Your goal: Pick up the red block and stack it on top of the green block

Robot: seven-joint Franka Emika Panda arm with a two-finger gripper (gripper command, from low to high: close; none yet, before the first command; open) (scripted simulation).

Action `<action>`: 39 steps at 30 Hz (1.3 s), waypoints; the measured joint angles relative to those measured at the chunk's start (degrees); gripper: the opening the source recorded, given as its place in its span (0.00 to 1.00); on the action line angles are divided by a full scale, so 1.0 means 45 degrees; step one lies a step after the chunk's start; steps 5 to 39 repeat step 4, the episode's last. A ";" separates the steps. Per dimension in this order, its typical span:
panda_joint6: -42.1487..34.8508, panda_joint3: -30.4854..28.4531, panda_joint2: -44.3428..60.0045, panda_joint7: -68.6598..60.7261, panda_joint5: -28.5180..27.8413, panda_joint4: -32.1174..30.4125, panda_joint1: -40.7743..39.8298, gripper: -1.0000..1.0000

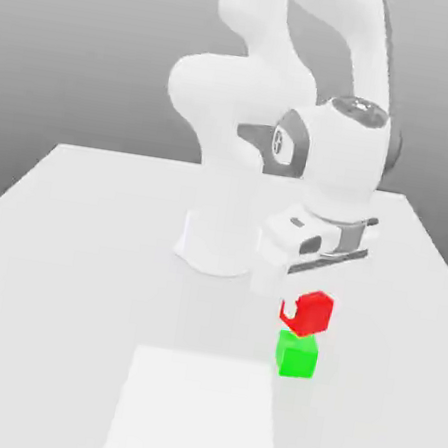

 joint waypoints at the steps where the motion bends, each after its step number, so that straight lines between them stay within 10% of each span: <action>1: 0.0433 -0.0021 0.0450 0.0188 -0.0279 0.0011 -0.0080 1.00; 39: 0.0433 -0.0021 0.0450 0.0188 -0.0279 0.0011 -0.0082 1.00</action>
